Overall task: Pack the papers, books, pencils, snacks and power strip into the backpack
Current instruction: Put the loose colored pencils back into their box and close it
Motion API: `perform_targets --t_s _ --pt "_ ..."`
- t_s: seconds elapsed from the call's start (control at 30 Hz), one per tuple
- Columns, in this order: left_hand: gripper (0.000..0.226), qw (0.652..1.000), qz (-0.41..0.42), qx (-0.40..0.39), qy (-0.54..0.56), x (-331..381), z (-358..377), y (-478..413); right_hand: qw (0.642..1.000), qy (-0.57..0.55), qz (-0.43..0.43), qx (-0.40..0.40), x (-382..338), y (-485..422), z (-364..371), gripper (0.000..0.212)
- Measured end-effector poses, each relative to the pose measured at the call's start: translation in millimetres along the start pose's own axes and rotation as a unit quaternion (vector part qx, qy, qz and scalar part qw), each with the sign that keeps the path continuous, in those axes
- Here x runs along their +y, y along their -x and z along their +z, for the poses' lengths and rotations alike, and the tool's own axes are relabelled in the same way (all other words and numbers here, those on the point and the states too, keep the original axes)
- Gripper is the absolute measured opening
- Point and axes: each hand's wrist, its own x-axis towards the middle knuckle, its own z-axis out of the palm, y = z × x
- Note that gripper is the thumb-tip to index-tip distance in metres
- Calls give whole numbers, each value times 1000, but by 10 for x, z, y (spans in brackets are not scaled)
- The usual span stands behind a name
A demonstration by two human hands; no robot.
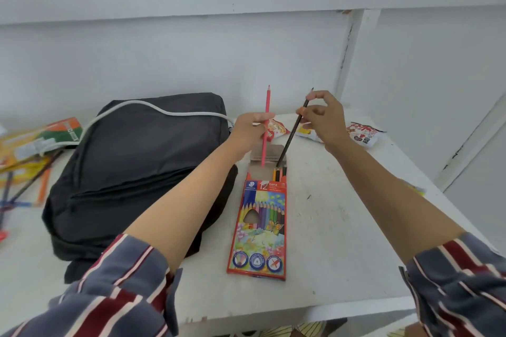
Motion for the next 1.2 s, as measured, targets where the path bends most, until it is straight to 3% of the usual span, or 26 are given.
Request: perform_targets --t_s 0.13,0.33,0.5,0.73,1.07,1.2 --pt "36 999 -32 -6 -2 -64 -98 58 999 40 -11 -5 96 -35 225 22" --pt "39 998 -51 -28 -1 -189 -112 22 992 113 -16 -58 286 -6 407 42" --pt "37 995 -75 -56 -20 -267 -55 -37 985 151 -3 -87 422 -35 406 47" --pt "36 990 -109 -76 -45 -463 -3 -114 941 294 4 -168 618 -75 380 54" --pt "37 989 -108 -82 -66 -495 13 -141 908 330 64 -249 708 10 374 57" --pt "38 989 -105 -82 -67 -506 10 -127 891 370 69 -252 696 34 375 73"
